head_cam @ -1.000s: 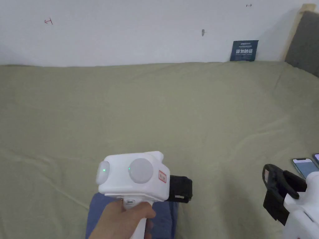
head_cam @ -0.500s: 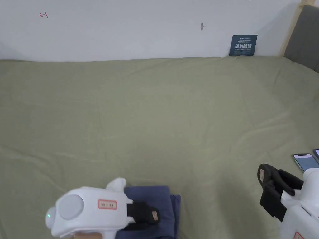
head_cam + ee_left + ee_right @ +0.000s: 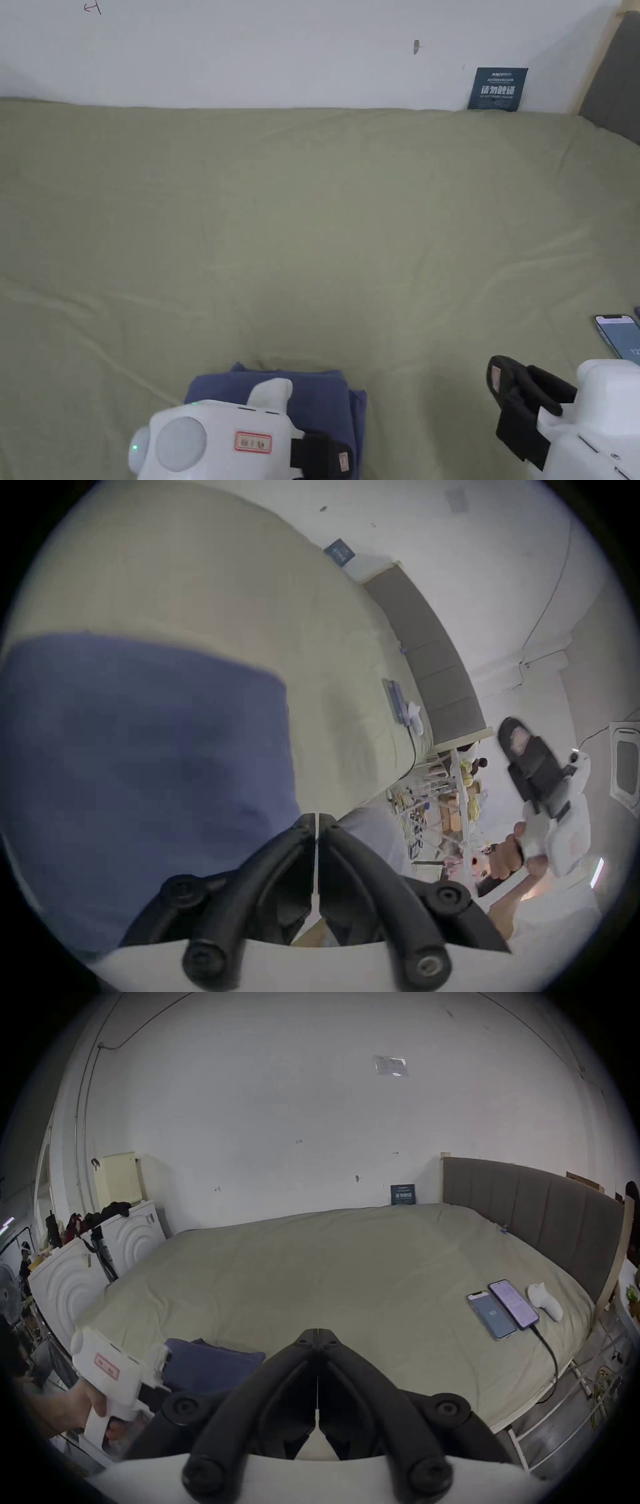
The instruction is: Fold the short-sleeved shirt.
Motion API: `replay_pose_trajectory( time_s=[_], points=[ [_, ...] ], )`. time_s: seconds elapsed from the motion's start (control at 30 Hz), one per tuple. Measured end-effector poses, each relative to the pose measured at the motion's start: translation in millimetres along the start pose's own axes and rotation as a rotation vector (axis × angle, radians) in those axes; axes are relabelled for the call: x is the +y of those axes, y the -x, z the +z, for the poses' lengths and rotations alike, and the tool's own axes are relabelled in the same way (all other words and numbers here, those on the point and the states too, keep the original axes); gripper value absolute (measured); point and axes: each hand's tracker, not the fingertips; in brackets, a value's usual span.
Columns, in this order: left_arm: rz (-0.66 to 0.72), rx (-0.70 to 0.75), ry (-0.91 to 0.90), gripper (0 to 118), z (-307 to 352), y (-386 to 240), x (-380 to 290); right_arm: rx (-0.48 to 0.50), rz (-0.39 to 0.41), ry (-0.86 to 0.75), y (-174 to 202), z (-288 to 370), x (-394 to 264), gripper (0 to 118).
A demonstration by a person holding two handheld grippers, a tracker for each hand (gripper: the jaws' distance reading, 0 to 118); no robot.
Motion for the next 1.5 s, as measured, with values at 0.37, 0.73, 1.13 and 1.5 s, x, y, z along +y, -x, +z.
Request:
replay_pose_trajectory(
  time_s=[0.37, 0.73, 1.13, 1.5],
  points=[
    [0.017, 0.18, -0.218, 2, 130, 45, 19, 0.629, -0.411, 0.538, 34, -143, -44, 3],
    [0.156, 0.008, -0.201, 118, 146, 141, 27, 0.868, -0.932, 0.752, -23, -227, -135, 3],
    [0.265, -0.316, -0.037, 100, 60, 171, 48, 0.859, -0.907, 0.74, -20, -226, -135, 3],
    [0.191, -0.15, -0.072, 37, 94, 148, 45, 0.782, -0.734, 0.637, -13, -195, -81, 3]
  ],
)
